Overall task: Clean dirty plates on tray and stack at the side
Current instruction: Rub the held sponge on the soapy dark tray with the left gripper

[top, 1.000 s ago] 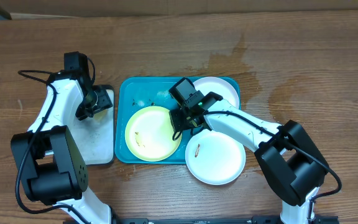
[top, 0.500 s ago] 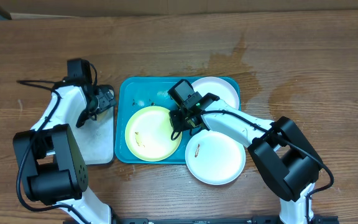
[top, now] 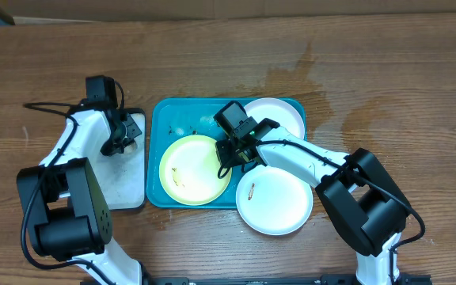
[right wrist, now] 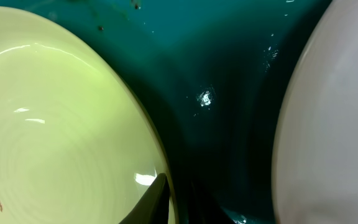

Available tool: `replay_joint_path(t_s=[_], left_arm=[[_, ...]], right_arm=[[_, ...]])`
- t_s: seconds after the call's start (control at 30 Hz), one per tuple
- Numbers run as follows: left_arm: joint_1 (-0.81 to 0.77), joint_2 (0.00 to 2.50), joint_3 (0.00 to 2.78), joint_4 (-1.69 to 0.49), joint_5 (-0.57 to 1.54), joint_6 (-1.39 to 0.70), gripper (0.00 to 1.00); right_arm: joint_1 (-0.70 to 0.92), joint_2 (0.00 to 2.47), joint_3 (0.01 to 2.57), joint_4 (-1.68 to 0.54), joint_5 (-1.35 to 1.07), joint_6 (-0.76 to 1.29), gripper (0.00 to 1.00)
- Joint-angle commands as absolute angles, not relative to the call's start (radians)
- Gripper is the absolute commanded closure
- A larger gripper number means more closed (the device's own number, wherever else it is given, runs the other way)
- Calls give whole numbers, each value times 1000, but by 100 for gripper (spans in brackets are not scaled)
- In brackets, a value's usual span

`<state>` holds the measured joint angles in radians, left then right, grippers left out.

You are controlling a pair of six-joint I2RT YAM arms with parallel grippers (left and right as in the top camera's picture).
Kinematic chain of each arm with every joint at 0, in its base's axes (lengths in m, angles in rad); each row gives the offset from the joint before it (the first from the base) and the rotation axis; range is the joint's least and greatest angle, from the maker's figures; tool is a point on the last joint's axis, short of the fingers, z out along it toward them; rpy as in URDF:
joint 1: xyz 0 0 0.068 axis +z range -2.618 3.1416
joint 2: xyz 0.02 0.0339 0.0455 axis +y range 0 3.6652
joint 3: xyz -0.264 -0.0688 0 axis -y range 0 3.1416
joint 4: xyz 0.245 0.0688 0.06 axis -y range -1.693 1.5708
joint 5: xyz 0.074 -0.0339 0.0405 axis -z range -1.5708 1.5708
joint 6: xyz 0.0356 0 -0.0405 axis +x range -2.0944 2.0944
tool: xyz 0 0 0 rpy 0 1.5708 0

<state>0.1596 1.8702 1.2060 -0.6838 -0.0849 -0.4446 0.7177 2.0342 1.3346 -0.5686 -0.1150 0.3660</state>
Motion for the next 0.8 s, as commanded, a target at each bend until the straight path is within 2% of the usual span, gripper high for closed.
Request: replay_joint_path(t_s=[0.0,0.37,0.43,0.57,0.63,0.77], left_arm=[[164,1809,1309,-777,-80,-381,96],[165,1686,1368,-899,-135,-340,96],[165,1687,1368,-905,-121,-308,96],[165,1687,1368,-908,-96,-236,96],[165,1687,1368,-908,-94,-201,96],[165,1686,1368,-912,-77,-141,96]], right_arm=[[718,2045,1335,-569,-105,368,86],[718,2045,1335,-577,-105,367,82],[718,2045,1335,-576,-105,368,76],[718,2045,1335,-574,-105,368,58],[718,2045,1335,-572,-105,368,55],[718,2045,1335,-565,-105,368,55]])
